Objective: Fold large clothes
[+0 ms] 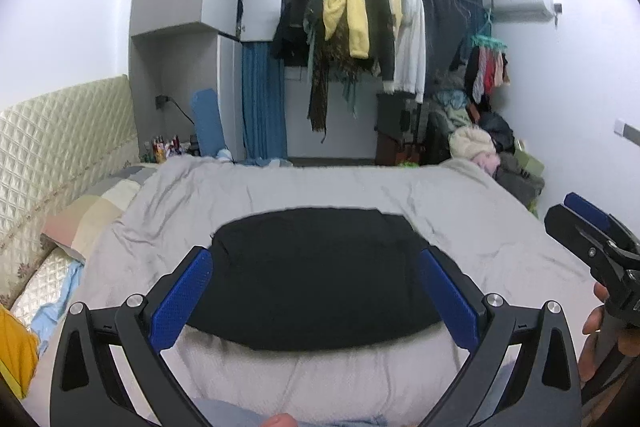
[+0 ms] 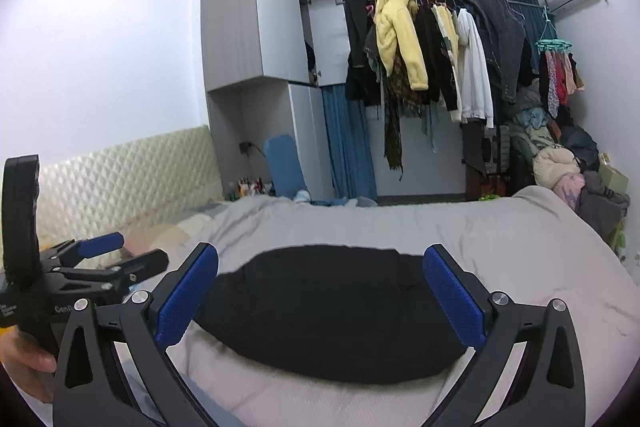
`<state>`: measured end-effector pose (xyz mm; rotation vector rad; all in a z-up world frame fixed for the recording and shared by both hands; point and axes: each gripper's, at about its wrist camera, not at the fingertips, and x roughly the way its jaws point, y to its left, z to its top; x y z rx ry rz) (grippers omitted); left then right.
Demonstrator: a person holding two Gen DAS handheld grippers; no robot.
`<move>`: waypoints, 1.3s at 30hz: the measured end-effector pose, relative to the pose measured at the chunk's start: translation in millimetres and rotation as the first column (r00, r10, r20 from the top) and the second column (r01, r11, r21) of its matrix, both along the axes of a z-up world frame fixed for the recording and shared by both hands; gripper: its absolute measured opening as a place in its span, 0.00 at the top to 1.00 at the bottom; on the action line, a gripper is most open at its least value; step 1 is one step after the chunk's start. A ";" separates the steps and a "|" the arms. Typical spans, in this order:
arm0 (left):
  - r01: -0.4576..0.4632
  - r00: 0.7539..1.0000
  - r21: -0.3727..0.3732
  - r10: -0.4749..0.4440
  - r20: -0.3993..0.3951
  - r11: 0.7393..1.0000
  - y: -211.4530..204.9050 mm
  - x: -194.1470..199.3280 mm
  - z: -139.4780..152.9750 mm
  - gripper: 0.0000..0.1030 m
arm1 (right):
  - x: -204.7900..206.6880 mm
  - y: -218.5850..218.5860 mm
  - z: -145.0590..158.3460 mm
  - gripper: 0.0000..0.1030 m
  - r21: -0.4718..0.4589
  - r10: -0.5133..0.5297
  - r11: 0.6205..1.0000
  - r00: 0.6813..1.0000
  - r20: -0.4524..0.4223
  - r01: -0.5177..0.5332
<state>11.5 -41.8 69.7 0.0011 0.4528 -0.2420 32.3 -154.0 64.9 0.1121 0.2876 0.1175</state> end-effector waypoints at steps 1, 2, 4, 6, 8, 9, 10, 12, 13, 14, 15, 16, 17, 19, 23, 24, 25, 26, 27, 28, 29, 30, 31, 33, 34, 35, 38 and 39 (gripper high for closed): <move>-0.004 1.000 0.002 0.004 -0.005 1.000 -0.6 0.4 -3.3 0.00 | -1.7 1.2 -3.7 0.00 0.005 -0.004 1.000 1.000 -0.006 0.004; -0.021 1.000 0.005 0.021 -0.011 1.000 -0.6 0.4 -9.2 0.00 | -2.2 1.3 -6.7 0.00 0.007 -0.004 1.000 1.000 -0.013 0.005; -0.042 0.999 0.006 0.042 -0.024 0.999 2.4 5.0 -17.9 0.00 | -1.0 1.4 -17.3 0.00 0.011 -0.011 1.000 0.999 -0.038 0.012; -0.057 0.998 0.011 0.058 -0.041 0.998 4.1 7.9 -29.2 0.00 | -1.5 2.0 -27.9 0.00 0.014 -0.010 1.000 0.998 -0.063 0.011; -0.068 0.996 0.018 0.069 -0.053 0.998 7.0 14.1 -36.6 0.00 | -0.9 2.4 -37.6 0.00 0.011 -0.015 1.000 0.996 -0.084 0.016; -0.074 0.995 0.018 0.075 -0.060 0.997 8.1 16.0 -41.3 0.00 | -0.1 2.5 -42.8 0.00 0.005 -0.021 1.000 0.995 -0.095 0.022; -0.076 0.995 0.015 0.077 -0.066 0.997 9.8 18.7 -43.7 0.00 | 0.8 2.0 -47.1 0.00 0.001 -0.027 1.000 0.994 -0.103 0.028; -0.082 0.993 0.013 0.083 -0.079 0.997 12.5 22.2 -52.7 0.00 | 0.8 0.9 -55.1 0.00 -0.002 -0.035 0.999 0.993 -0.116 0.035; -0.084 0.993 0.015 0.085 -0.084 0.996 12.9 23.2 -55.7 0.00 | 0.4 0.4 -58.5 0.00 0.001 -0.037 0.999 0.992 -0.121 0.037; -0.086 0.992 0.018 0.087 -0.091 0.996 13.2 24.8 -60.1 0.00 | 0.2 -0.2 -61.3 0.00 0.004 -0.038 0.999 0.991 -0.125 0.039; -0.087 0.991 0.019 0.089 -0.097 0.996 13.8 26.4 -62.8 0.00 | 0.1 -0.8 -63.9 0.00 0.008 -0.041 0.999 0.991 -0.129 0.042; -0.087 0.991 0.018 0.088 -0.103 0.996 14.6 27.7 -66.0 0.00 | 0.3 -1.5 -66.0 0.00 0.010 -0.042 0.999 0.990 -0.132 0.044; -0.084 0.990 0.015 0.085 -0.112 0.996 14.8 28.8 -70.8 0.00 | 0.3 -1.5 -68.3 0.00 0.010 -0.042 0.999 0.990 -0.135 0.044; -0.083 0.989 0.015 0.084 -0.124 0.996 16.5 30.6 -75.7 0.00 | 1.2 -0.8 -71.9 0.00 0.006 -0.040 0.999 0.989 -0.143 0.042; -0.100 0.986 0.023 0.102 -0.130 0.995 19.1 30.8 -83.7 0.00 | 1.8 0.0 -75.4 0.00 0.005 -0.040 0.999 0.988 -0.147 0.041; -0.104 0.986 0.030 0.107 -0.129 0.994 20.3 31.1 -85.1 0.00 | 2.7 0.7 -78.2 0.00 0.003 -0.041 0.999 0.988 -0.152 0.042; -0.107 0.985 0.032 0.110 -0.130 0.994 21.1 32.0 -85.6 0.00 | 3.6 0.6 -80.3 0.00 0.005 -0.041 0.999 0.987 -0.156 0.042; -0.114 0.984 0.030 0.117 -0.132 0.993 22.7 32.7 -87.1 0.00 | 3.7 0.2 -83.3 0.00 0.008 -0.042 0.999 0.986 -0.160 0.044; -0.118 0.984 0.026 0.120 -0.133 0.993 24.0 32.8 -88.3 0.00 | 4.1 0.0 -85.8 0.00 0.011 -0.043 0.999 0.985 -0.165 0.046; -0.117 0.984 0.024 0.119 -0.134 0.993 24.6 33.4 -88.5 0.00 | 5.2 -0.1 -87.3 0.00 0.015 -0.043 0.999 0.984 -0.171 0.047; -0.115 0.983 0.024 0.118 -0.138 0.993 25.0 34.0 -91.0 0.00 | 5.6 0.0 -88.4 0.00 0.020 -0.044 0.999 0.984 -0.175 0.048; -0.117 0.983 0.027 0.120 -0.141 0.993 24.9 34.6 -92.4 0.00 | 5.3 -0.1 -88.8 0.00 0.023 -0.043 0.999 0.984 -0.174 0.048; -0.120 0.982 0.031 0.123 -0.146 0.992 24.8 35.2 -94.5 0.00 | 5.2 -0.1 -88.7 0.00 0.023 -0.043 0.999 0.985 -0.170 0.048; -0.117 0.981 0.031 0.120 -0.151 0.993 24.4 36.2 -98.1 0.00 | 5.4 1.2 -88.4 0.00 0.016 -0.046 0.999 0.984 -0.171 0.050; -0.113 0.981 0.031 0.117 -0.152 0.993 24.4 36.7 -98.1 0.00 | 5.3 1.6 -89.2 0.00 0.015 -0.047 0.999 0.984 -0.170 0.050; -0.110 0.982 0.032 0.114 -0.152 0.993 24.4 37.7 -99.4 0.00 | 5.6 1.6 -88.8 0.00 0.015 -0.048 0.999 0.984 -0.170 0.051; -0.113 0.980 0.032 0.117 -0.163 0.993 25.8 40.5 -102.6 0.00 | 6.2 1.4 -88.7 0.00 0.014 -0.044 0.999 0.984 -0.170 0.047; -0.115 0.980 0.033 0.118 -0.163 0.993 25.6 40.7 -103.1 0.00 | 6.3 0.6 -89.5 0.00 0.017 -0.045 0.999 0.984 -0.172 0.048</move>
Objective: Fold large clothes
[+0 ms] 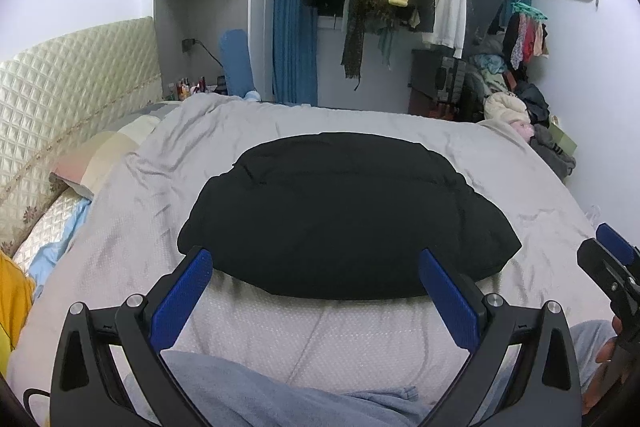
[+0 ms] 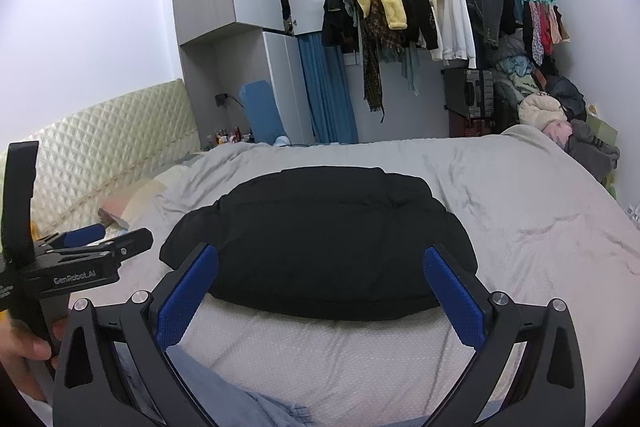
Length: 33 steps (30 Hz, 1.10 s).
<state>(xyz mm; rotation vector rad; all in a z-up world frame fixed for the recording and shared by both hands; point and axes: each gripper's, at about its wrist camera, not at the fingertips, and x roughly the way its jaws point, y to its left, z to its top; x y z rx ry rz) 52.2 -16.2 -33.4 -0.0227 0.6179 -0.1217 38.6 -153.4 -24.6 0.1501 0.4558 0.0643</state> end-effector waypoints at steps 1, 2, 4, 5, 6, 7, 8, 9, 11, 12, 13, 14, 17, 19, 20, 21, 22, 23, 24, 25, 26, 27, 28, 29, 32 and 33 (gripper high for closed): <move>0.000 1.000 0.001 0.000 -0.002 1.000 0.3 0.2 0.4 0.00 | 0.2 -0.9 -0.9 0.00 0.002 -0.004 1.000 1.000 -0.003 0.004; 0.000 1.000 0.002 0.000 -0.003 1.000 0.4 0.8 -0.2 0.00 | 0.3 -1.6 -1.3 0.00 0.004 -0.008 1.000 1.000 -0.005 0.008; 0.003 1.000 0.000 -0.003 -0.005 1.000 1.0 1.4 -0.3 0.00 | 0.1 -3.7 -1.5 0.00 0.009 -0.019 1.000 1.000 -0.004 0.020; 0.003 1.000 0.000 -0.003 -0.006 1.000 1.4 1.7 -0.8 0.00 | 0.2 -4.3 -1.4 0.00 0.012 -0.021 1.000 1.000 -0.003 0.021; 0.002 1.000 0.003 -0.002 -0.005 1.000 1.2 1.5 -0.7 0.00 | 0.2 -4.9 -1.3 0.00 0.013 -0.022 1.000 1.000 -0.003 0.022; 0.001 1.000 0.004 -0.001 -0.005 1.000 1.3 1.5 -1.0 0.00 | 0.2 -4.9 -1.3 0.00 0.013 -0.022 1.000 1.000 -0.003 0.022; -0.002 1.000 0.006 0.003 -0.006 1.000 1.7 1.8 -1.5 0.00 | 0.3 -5.5 -1.6 0.00 0.015 -0.025 1.000 1.000 -0.004 0.025; -0.005 1.000 0.008 0.005 -0.006 1.000 2.1 2.0 -2.1 0.00 | 1.0 -6.1 -2.8 0.00 0.017 -0.031 0.999 0.999 -0.010 0.031; -0.003 1.000 0.006 0.003 -0.008 1.000 2.7 1.6 -3.7 0.00 | 1.6 -6.0 -4.3 0.00 0.013 -0.035 0.999 0.999 -0.016 0.035; -0.003 1.000 0.004 0.003 -0.009 1.000 2.1 1.4 -3.5 0.00 | 2.0 -5.8 -4.4 0.00 0.009 -0.039 0.999 0.999 -0.018 0.039; -0.001 1.000 0.000 0.001 -0.009 1.000 2.9 1.4 -3.9 0.00 | 2.3 -5.1 -3.7 0.00 0.002 -0.044 0.999 0.999 -0.020 0.044; 0.003 1.000 -0.003 -0.003 -0.009 1.000 3.1 1.0 -4.1 0.00 | 2.6 -3.9 -3.2 0.00 -0.007 -0.046 0.999 0.999 -0.018 0.046; 0.007 1.000 -0.005 -0.007 -0.008 1.000 4.5 0.2 -5.2 0.00 | 2.9 -0.6 -2.5 0.00 -0.013 -0.036 0.999 0.999 -0.016 0.036; 0.009 1.000 -0.001 -0.009 -0.009 1.000 4.6 0.2 -5.5 0.00 | 3.1 -0.3 -3.2 0.00 -0.011 -0.032 0.999 0.999 -0.017 0.032; 0.014 1.000 0.000 -0.014 -0.010 1.000 4.7 0.1 -5.9 0.00 | 3.5 0.1 -3.7 0.00 -0.013 -0.032 0.999 0.999 -0.018 0.032; 0.023 1.000 -0.002 -0.023 -0.010 1.000 5.1 0.1 -6.2 0.00 | 3.9 0.1 -4.2 0.00 -0.013 -0.033 0.999 0.999 -0.021 0.032; 0.026 1.000 -0.005 -0.026 -0.011 1.000 4.3 0.7 -5.8 0.00 | 4.1 0.0 -4.7 0.00 -0.010 -0.032 0.999 0.999 -0.022 0.032; 0.027 1.000 -0.011 -0.027 -0.015 1.000 5.5 1.0 -6.4 0.00 | 3.9 -0.2 -5.2 0.00 -0.008 -0.032 0.999 0.999 -0.023 0.032; 0.023 1.000 -0.015 -0.023 -0.016 1.000 7.0 0.9 -7.1 0.00 | 4.0 -0.3 -5.6 0.00 -0.008 -0.033 0.999 0.999 -0.024 0.033; 0.022 1.000 -0.016 -0.022 -0.016 1.000 6.8 1.7 -6.3 0.00 | 3.8 -0.2 -5.9 0.00 -0.008 -0.035 0.999 0.999 -0.024 0.035; 0.019 1.000 -0.015 -0.019 -0.019 1.000 8.1 2.0 -7.0 0.00 | 3.3 -0.4 -6.3 0.00 -0.009 -0.035 0.999 0.999 -0.024 0.035; 0.017 1.000 -0.015 -0.017 -0.022 1.000 9.5 2.4 -7.7 0.00 | 3.3 -0.1 -6.8 0.00 -0.008 -0.036 0.999 0.999 -0.025 0.036; 0.016 1.000 -0.016 -0.016 -0.023 1.000 9.3 2.7 -7.5 0.00 | 3.7 -0.1 -7.2 0.00 -0.006 -0.036 0.999 0.999 -0.026 0.036; 0.014 1.000 -0.017 -0.014 -0.024 1.000 9.5 2.8 -7.5 0.00 | 3.2 0.2 -7.7 0.00 -0.006 -0.037 0.999 0.999 -0.027 0.037; 0.014 1.000 -0.017 -0.015 -0.023 1.000 9.3 2.7 -7.1 0.00 | 2.3 0.7 -8.8 0.00 -0.004 -0.035 0.999 0.999 -0.029 0.035; 0.012 1.000 -0.015 -0.013 -0.024 1.000 9.8 2.8 -7.4 0.00 | 2.0 0.8 -8.7 0.00 -0.005 -0.036 0.999 0.999 -0.029 0.036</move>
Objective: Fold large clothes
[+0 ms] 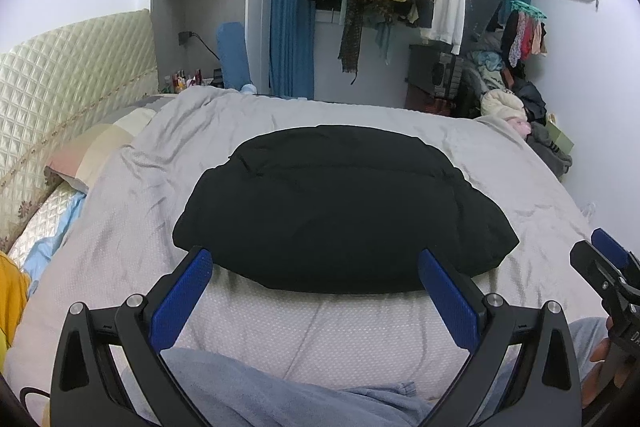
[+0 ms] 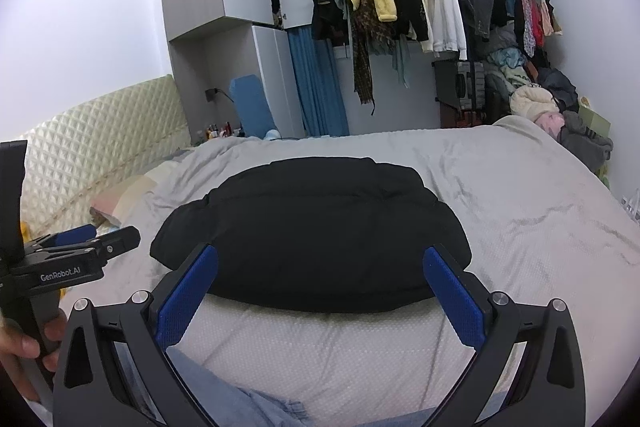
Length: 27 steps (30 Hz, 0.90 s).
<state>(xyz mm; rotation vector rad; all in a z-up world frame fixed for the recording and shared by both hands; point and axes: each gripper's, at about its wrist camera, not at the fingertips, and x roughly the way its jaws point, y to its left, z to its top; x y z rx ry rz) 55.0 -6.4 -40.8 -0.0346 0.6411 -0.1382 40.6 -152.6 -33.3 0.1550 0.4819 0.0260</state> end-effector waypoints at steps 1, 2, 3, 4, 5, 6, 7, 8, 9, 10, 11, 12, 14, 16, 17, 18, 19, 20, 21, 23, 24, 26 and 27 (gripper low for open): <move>0.000 1.000 -0.002 0.000 -0.001 1.000 -0.4 0.0 0.3 0.00 | -0.2 0.1 0.1 0.00 0.000 -0.001 1.000 1.000 0.001 0.001; 0.001 1.000 -0.001 -0.001 -0.001 1.000 -0.3 -0.3 0.3 0.00 | 0.1 0.3 0.0 0.00 -0.001 -0.002 1.000 1.000 0.003 0.002; 0.001 1.000 -0.002 -0.001 -0.001 1.000 -1.2 -0.4 0.6 0.00 | 0.6 0.5 -0.3 0.00 -0.005 -0.003 1.000 1.000 0.002 0.003; 0.000 1.000 -0.002 0.000 -0.002 1.000 -1.4 -0.5 0.5 0.00 | 0.6 0.5 -0.3 0.00 -0.005 -0.003 1.000 1.000 0.002 0.003; -0.001 1.000 -0.002 0.001 -0.002 1.000 -1.7 -0.7 0.5 0.00 | 1.1 0.2 -1.0 0.00 -0.006 -0.004 1.000 1.000 -0.003 0.004; 0.000 1.000 -0.002 0.000 -0.002 1.000 -0.9 -1.1 0.4 0.00 | 1.4 0.4 -3.8 0.00 -0.001 -0.001 1.000 1.000 -0.007 0.001; 0.000 1.000 -0.001 0.000 -0.001 1.000 -1.9 -0.7 0.7 0.00 | 1.1 0.9 -4.8 0.00 0.000 0.000 1.000 1.000 -0.008 0.000; -0.002 1.000 0.000 0.002 -0.001 1.000 -1.6 -0.9 0.6 0.00 | 0.3 0.9 -5.5 0.00 -0.002 0.000 1.000 1.000 -0.008 0.000; -0.003 1.000 -0.001 0.003 -0.001 1.000 -1.9 -0.7 0.7 0.00 | 0.3 0.8 -5.8 0.00 -0.003 -0.001 1.000 1.000 -0.009 0.000; -0.003 1.000 -0.001 0.003 -0.001 1.000 -2.8 -0.9 1.3 0.00 | -0.1 0.9 -6.3 0.00 -0.003 0.000 1.000 1.000 -0.009 0.000; -0.004 1.000 -0.001 0.004 -0.001 1.000 -2.5 -1.0 1.2 0.00 | 0.0 0.9 -6.8 0.00 -0.002 0.000 1.000 1.000 -0.010 0.000; -0.005 1.000 -0.002 0.005 -0.002 1.000 -2.1 -1.1 1.0 0.00 | 0.1 1.2 -6.7 0.00 -0.003 0.000 1.000 1.000 -0.010 0.000; -0.007 1.000 0.000 0.007 -0.003 1.000 -2.2 0.0 1.3 0.00 | -0.7 1.4 -7.2 0.00 -0.003 -0.001 1.000 1.000 -0.009 0.001; -0.008 1.000 -0.001 0.008 -0.003 1.000 -2.4 0.6 1.5 0.00 | 1.4 1.1 -7.3 0.00 -0.001 -0.002 1.000 1.000 -0.010 0.002; -0.008 1.000 -0.001 0.008 -0.004 1.000 -2.1 0.6 1.4 0.00 | 1.2 1.1 -7.3 0.00 -0.001 -0.001 1.000 1.000 -0.010 0.001; -0.008 1.000 -0.001 0.008 -0.004 1.000 -1.9 0.5 1.3 0.00 | 1.1 0.6 -7.4 0.00 -0.002 0.000 1.000 1.000 -0.010 0.000; -0.008 1.000 -0.001 0.008 -0.004 1.000 -2.3 0.9 1.2 0.00 | 0.8 0.8 -7.9 0.00 -0.001 -0.001 1.000 1.000 -0.010 0.001; -0.008 1.000 0.001 0.008 -0.003 1.000 -2.1 0.8 1.1 0.00 | 0.9 0.8 -7.9 0.00 -0.002 -0.001 1.000 1.000 -0.010 0.001; -0.007 1.000 0.004 0.007 -0.003 1.000 -2.0 0.7 1.0 0.00 | 1.1 0.4 -7.4 0.00 -0.002 0.000 1.000 1.000 -0.011 0.000; -0.006 1.000 0.001 0.006 -0.002 1.000 -1.8 0.8 1.3 0.00 | 1.0 0.5 -7.9 0.00 -0.002 -0.001 1.000 1.000 -0.012 0.001; -0.005 1.000 0.001 0.005 -0.003 1.000 -1.9 0.9 1.3 0.00 | 1.1 0.3 -7.4 0.00 -0.001 -0.001 1.000 1.000 -0.011 0.001; -0.004 1.000 0.001 0.004 -0.001 1.000 -2.1 0.4 1.1 0.00 | 0.7 0.5 -8.2 0.00 0.003 0.001 1.000 1.000 -0.010 -0.001; -0.004 1.000 0.002 0.004 0.000 1.000 -1.8 0.4 0.8 0.00 | 0.3 0.4 -9.4 0.00 0.001 0.001 1.000 1.000 -0.012 -0.001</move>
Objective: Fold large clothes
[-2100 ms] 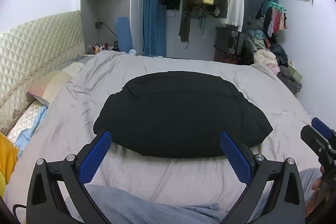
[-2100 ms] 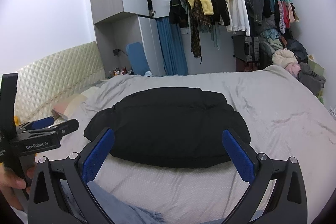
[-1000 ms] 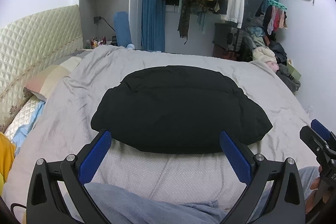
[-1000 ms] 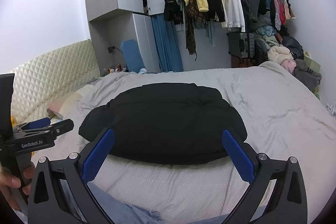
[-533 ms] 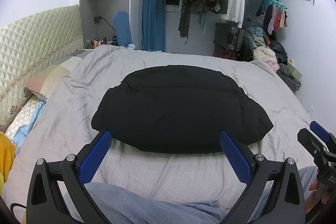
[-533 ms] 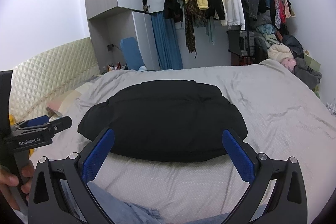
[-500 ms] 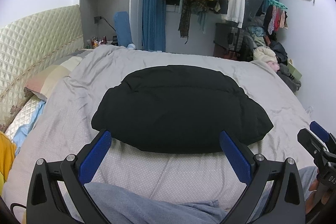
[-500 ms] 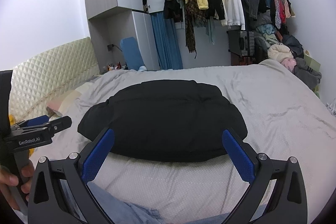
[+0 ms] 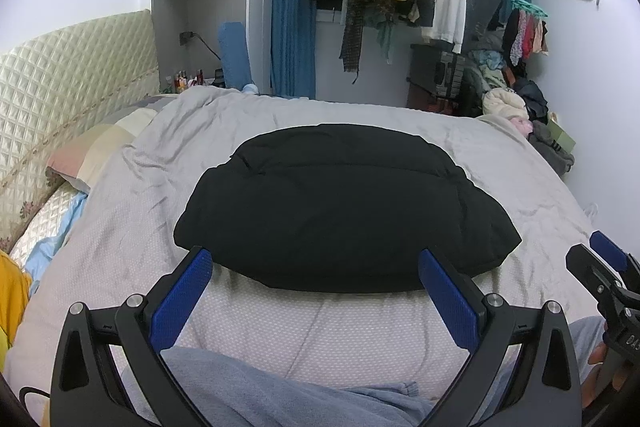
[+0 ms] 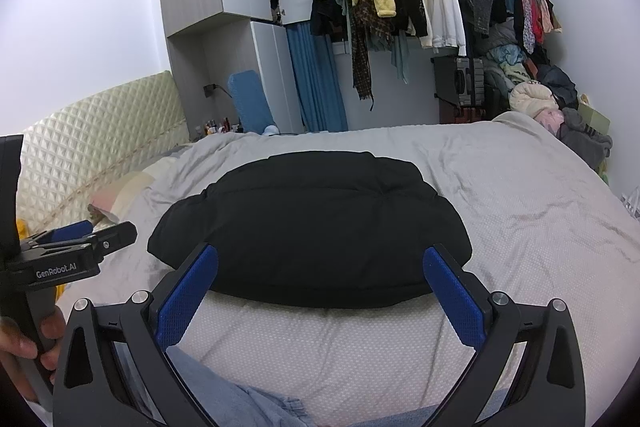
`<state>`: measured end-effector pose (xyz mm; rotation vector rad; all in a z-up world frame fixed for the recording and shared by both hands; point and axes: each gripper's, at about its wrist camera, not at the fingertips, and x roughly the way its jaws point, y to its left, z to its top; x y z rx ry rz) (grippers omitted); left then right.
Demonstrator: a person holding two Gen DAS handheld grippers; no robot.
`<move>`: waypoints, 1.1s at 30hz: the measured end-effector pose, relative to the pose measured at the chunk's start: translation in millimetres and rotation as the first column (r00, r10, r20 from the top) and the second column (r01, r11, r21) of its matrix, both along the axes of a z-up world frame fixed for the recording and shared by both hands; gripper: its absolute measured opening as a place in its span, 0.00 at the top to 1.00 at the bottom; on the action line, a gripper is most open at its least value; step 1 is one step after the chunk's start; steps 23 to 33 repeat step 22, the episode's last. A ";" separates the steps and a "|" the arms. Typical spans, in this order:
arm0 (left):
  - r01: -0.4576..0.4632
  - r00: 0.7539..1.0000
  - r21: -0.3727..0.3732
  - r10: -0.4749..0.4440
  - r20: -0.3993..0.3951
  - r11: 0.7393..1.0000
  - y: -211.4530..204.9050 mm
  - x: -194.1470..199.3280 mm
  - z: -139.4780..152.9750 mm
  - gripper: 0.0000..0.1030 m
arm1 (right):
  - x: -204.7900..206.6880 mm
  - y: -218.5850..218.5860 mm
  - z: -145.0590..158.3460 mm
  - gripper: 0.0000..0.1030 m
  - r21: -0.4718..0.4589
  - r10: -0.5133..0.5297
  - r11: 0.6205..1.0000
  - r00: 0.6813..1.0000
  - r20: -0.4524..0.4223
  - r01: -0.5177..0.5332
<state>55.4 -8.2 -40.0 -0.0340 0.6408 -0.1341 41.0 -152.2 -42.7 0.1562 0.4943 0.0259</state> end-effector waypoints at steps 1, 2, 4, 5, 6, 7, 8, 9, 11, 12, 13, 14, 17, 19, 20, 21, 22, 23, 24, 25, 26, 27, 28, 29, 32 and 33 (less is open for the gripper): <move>0.000 1.000 0.002 0.000 -0.001 1.000 0.1 0.0 -0.5 0.00 | -0.6 0.2 -1.2 0.00 -0.003 -0.002 1.000 1.000 -0.001 0.002; -0.001 1.000 0.002 0.001 0.000 1.000 0.1 -0.3 -0.5 0.00 | -1.1 0.1 -2.2 0.00 -0.004 -0.004 1.000 1.000 -0.002 0.004; -0.001 1.000 0.001 0.001 0.001 1.000 1.2 -0.1 -0.5 0.00 | -0.9 0.2 -3.0 0.00 -0.003 -0.006 1.000 1.000 -0.004 0.006; -0.001 1.000 0.000 0.001 0.002 1.000 1.9 -0.2 -0.6 0.00 | -1.5 0.2 -3.4 0.00 -0.004 -0.007 1.000 1.000 -0.004 0.007; 0.000 1.000 0.000 0.000 0.003 1.000 2.4 -0.2 -0.8 0.00 | -1.1 0.3 -3.1 0.00 -0.006 -0.008 1.000 1.000 -0.002 0.008; 0.002 1.000 0.001 -0.002 0.004 1.000 1.9 -0.5 -1.4 0.00 | -1.1 -0.1 -3.2 0.00 -0.007 -0.007 1.000 1.000 -0.002 0.007; 0.004 1.000 0.000 -0.004 0.006 1.000 2.7 -0.6 -1.6 0.00 | -1.1 -0.3 -3.3 0.00 -0.007 -0.007 1.000 1.000 -0.002 0.007; 0.004 1.000 -0.001 -0.004 0.007 1.000 3.5 -0.5 -1.8 0.00 | -1.1 -0.1 -3.1 0.00 -0.007 -0.009 1.000 1.000 -0.002 0.009; 0.002 1.000 -0.001 -0.002 0.006 1.000 3.3 -1.1 -1.9 0.00 | -1.1 -0.1 -3.1 0.00 -0.007 -0.009 1.000 1.000 -0.002 0.009; 0.003 1.000 0.000 -0.003 0.006 1.000 2.8 -1.1 -1.4 0.00 | -0.7 -0.7 -2.5 0.00 -0.007 -0.009 1.000 1.000 -0.003 0.009; 0.003 1.000 0.000 -0.003 0.006 1.000 3.0 -1.1 -1.4 0.00 | -1.1 -1.1 -3.1 0.00 -0.008 -0.008 1.000 1.000 -0.005 0.008; 0.003 1.000 0.001 -0.003 0.006 1.000 4.1 -1.2 -1.7 0.00 | -1.5 -1.2 -2.9 0.00 -0.008 -0.011 1.000 1.000 -0.004 0.011; 0.003 1.000 -0.001 -0.003 0.005 1.000 4.4 -1.1 -1.8 0.00 | -2.9 -3.5 -3.4 0.00 -0.003 -0.018 1.000 1.000 -0.006 0.018; 0.002 1.000 0.000 -0.002 0.005 1.000 4.0 -1.8 -0.8 0.00 | -1.7 -3.7 -3.1 0.00 -0.004 -0.019 1.000 1.000 -0.008 0.019; 0.002 1.000 0.000 -0.002 0.005 1.000 3.9 -1.7 -0.7 0.00 | -1.6 -3.4 -3.3 0.00 -0.004 -0.018 1.000 1.000 -0.010 0.018; 0.003 1.000 0.000 -0.003 0.005 1.000 4.2 -1.6 -0.8 0.00 | -1.9 -3.8 -2.9 0.00 -0.005 -0.017 1.000 1.000 -0.009 0.017; 0.004 1.000 0.000 -0.004 0.005 1.000 4.3 -1.7 -0.7 0.00 | -2.2 -3.9 -2.8 0.00 -0.005 -0.015 1.000 1.000 -0.009 0.015; 0.004 1.000 0.000 -0.004 0.005 1.000 4.3 -1.7 -0.7 0.00 | -2.2 -3.9 -2.8 0.00 -0.005 -0.015 1.000 1.000 -0.009 0.015; 0.004 1.000 0.000 -0.004 0.005 1.000 4.3 -1.7 -0.7 0.00 | -2.2 -3.9 -2.8 0.00 -0.005 -0.015 1.000 1.000 -0.009 0.015; 0.004 1.000 0.000 -0.004 0.005 1.000 4.3 -1.7 -0.7 0.00 | -2.2 -3.9 -2.8 0.00 -0.005 -0.015 1.000 1.000 -0.009 0.015; 0.004 1.000 0.000 -0.004 0.005 1.000 4.3 -1.7 -0.7 0.00 | -2.2 -3.9 -2.8 0.00 -0.005 -0.015 1.000 1.000 -0.009 0.015; 0.004 1.000 0.000 -0.004 0.005 1.000 4.3 -1.7 -0.7 0.00 | -2.2 -3.9 -2.8 0.00 -0.005 -0.015 1.000 1.000 -0.009 0.015; 0.004 1.000 0.000 -0.004 0.005 1.000 4.3 -1.7 -0.7 0.00 | -2.2 -3.9 -2.8 0.00 -0.005 -0.015 1.000 1.000 -0.009 0.015; 0.004 1.000 0.000 -0.004 0.005 1.000 4.3 -1.7 -0.7 0.00 | -2.2 -3.9 -2.8 0.00 -0.005 -0.015 1.000 1.000 -0.009 0.015; 0.004 1.000 0.000 -0.004 0.005 1.000 4.3 -1.7 -0.7 0.00 | -2.2 -3.9 -2.8 0.00 -0.005 -0.015 1.000 1.000 -0.009 0.015; 0.004 1.000 0.000 -0.004 0.005 1.000 4.3 -1.7 -0.7 0.00 | -2.2 -3.9 -2.8 0.00 -0.005 -0.015 1.000 1.000 -0.009 0.015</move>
